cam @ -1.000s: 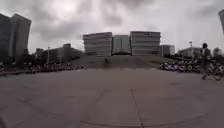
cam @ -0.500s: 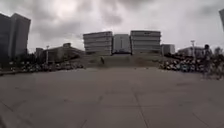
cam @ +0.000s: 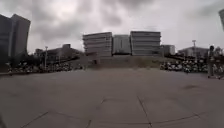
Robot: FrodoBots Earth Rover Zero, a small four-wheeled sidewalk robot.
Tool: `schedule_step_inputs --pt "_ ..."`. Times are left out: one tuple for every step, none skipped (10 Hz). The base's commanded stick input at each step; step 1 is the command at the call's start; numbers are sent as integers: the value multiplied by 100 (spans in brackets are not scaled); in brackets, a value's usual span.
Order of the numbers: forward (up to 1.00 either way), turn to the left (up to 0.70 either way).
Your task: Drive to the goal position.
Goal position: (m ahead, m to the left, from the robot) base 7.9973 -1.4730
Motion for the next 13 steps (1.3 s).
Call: schedule_step_inputs --pt "70 0" --pt "70 -35" --pt "70 -35" --pt "70 -35" --pt "70 -35" --pt "70 -26" --pt "70 0" --pt "70 0" --pt "70 0" --pt "70 0" --pt "70 0" --pt "70 0" --pt "70 0"
